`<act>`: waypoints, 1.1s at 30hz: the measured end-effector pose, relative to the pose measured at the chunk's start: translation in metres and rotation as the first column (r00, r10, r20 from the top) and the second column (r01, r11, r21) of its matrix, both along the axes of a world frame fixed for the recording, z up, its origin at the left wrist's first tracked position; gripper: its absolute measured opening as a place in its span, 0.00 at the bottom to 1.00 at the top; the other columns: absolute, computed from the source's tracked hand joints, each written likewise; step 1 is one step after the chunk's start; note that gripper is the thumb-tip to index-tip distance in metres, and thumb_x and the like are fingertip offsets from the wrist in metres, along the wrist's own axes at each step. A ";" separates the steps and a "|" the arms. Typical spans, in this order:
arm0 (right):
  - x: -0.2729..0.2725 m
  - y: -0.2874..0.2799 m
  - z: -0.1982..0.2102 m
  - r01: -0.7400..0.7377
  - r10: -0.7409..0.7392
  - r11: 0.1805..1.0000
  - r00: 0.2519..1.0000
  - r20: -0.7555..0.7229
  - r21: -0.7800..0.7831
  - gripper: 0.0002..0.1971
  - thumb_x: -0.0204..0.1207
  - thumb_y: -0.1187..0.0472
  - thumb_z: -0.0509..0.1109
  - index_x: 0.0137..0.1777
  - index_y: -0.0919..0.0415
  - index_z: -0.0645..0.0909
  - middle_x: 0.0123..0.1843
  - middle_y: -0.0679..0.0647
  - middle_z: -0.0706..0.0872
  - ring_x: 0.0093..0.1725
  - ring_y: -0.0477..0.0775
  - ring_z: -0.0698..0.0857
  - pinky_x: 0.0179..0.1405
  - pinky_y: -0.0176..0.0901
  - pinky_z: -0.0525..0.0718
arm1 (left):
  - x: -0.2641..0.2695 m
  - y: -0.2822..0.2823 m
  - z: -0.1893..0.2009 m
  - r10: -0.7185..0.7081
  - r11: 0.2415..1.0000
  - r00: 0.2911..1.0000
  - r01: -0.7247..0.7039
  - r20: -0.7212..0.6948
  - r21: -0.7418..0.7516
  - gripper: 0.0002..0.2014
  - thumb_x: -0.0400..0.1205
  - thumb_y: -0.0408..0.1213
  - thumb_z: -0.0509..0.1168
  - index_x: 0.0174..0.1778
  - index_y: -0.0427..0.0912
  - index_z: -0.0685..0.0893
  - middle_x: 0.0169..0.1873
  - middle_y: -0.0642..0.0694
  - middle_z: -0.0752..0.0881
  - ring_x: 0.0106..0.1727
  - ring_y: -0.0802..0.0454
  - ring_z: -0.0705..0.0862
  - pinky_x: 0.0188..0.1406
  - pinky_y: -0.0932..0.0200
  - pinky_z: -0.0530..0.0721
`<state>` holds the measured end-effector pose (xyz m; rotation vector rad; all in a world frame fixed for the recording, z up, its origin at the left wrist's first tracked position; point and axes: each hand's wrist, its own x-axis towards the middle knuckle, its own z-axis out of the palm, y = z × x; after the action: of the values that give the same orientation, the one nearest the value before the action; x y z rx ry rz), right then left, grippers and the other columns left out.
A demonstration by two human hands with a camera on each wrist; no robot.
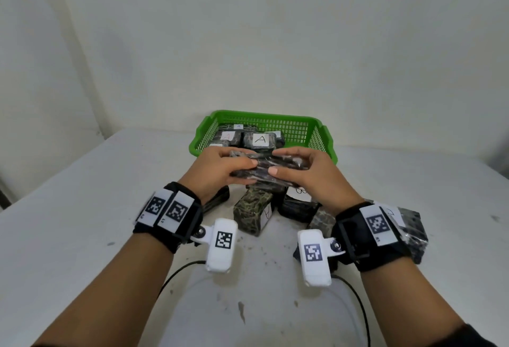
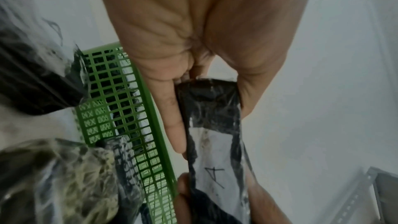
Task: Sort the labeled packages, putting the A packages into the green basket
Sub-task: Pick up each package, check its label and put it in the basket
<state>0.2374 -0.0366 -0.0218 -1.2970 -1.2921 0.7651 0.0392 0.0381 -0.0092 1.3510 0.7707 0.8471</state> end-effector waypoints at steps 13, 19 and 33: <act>0.013 -0.002 -0.009 0.099 -0.097 0.992 0.995 -0.018 0.084 0.15 0.70 0.64 0.87 0.57 0.58 0.94 0.51 0.51 0.97 0.50 0.47 0.95 0.48 0.33 0.89 | 0.016 0.005 -0.011 -0.087 0.996 0.996 0.087 0.029 0.000 0.16 0.78 0.21 0.71 0.62 0.28 0.84 0.58 0.30 0.89 0.55 0.36 0.90 0.52 0.47 0.92; 0.017 -0.004 -0.016 0.053 -0.065 0.996 0.984 -0.169 -0.079 0.37 0.63 0.42 0.85 0.70 0.59 0.85 0.63 0.56 0.93 0.58 0.54 0.94 0.59 0.47 0.92 | 0.014 0.008 -0.028 -0.017 0.964 0.999 0.005 0.040 0.266 0.24 0.72 0.17 0.75 0.63 0.36 0.84 0.57 0.40 0.91 0.58 0.45 0.90 0.58 0.51 0.89; 0.016 -0.011 -0.017 0.150 -0.147 0.989 0.972 -0.186 0.004 0.22 0.63 0.54 0.88 0.57 0.57 0.91 0.52 0.55 0.96 0.54 0.56 0.96 0.61 0.53 0.92 | 0.015 0.008 -0.044 -0.056 0.990 0.997 0.048 0.060 0.131 0.20 0.73 0.36 0.77 0.60 0.33 0.88 0.56 0.36 0.91 0.61 0.36 0.89 0.68 0.36 0.82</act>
<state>0.2537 -0.0474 -0.0389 -1.2615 -1.0390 0.7476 0.0544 0.0460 -0.0527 1.4457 0.6371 0.9069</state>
